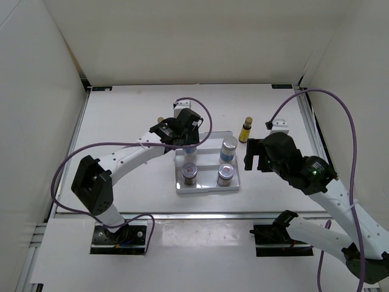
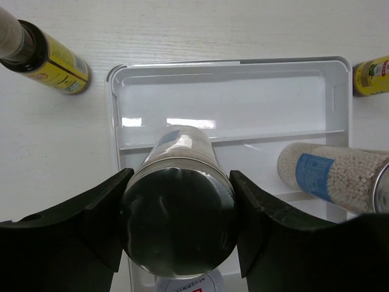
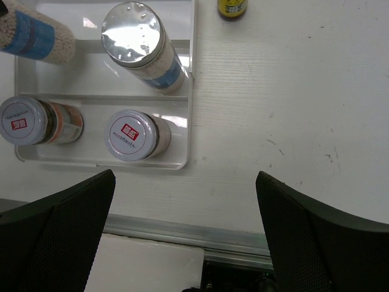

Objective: Organize the condiment bottles

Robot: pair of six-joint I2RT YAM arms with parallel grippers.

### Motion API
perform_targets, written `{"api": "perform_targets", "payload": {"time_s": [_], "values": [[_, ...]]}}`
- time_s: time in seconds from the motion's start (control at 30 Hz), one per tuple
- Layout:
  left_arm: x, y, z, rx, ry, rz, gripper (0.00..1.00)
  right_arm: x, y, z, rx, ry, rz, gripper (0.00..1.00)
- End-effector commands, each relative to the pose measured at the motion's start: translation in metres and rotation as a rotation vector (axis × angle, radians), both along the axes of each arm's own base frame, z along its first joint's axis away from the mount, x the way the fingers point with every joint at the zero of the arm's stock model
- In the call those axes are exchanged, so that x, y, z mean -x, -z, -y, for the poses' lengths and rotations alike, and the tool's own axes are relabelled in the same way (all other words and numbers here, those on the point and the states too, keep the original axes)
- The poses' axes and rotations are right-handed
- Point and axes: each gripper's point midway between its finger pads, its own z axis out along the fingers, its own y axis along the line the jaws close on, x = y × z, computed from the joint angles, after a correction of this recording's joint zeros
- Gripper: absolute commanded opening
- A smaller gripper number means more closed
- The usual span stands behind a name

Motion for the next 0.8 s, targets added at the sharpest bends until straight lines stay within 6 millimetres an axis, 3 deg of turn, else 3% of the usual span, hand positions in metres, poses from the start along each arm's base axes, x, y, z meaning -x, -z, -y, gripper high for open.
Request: {"api": "perform_targets", "payload": {"time_s": [0.0,0.07,0.23,0.47,0.6,0.77], "values": [[0.0,0.004,0.007,0.026,-0.019,-0.011,0.11,0.004,0.0,0.001,-0.007,-0.007,0.004,1.0],[0.004,0.004,0.009,0.035,-0.018,-0.013,0.11,0.005,0.001,0.003,-0.008,-0.007,0.006,1.0],[0.018,-0.026,0.014,0.071,0.007,0.053,0.11,0.007,0.007,0.004,-0.007,-0.001,-0.004,1.0],[0.039,-0.032,0.01,0.05,0.023,0.052,0.11,0.008,0.007,0.002,-0.02,-0.002,-0.011,1.0],[0.043,-0.026,0.004,0.01,0.012,0.047,0.14,0.009,0.007,0.0,-0.032,-0.004,-0.018,1.0],[0.039,-0.005,0.001,-0.068,0.01,0.02,0.29,0.009,0.007,0.0,-0.032,-0.004,-0.018,1.0]]}}
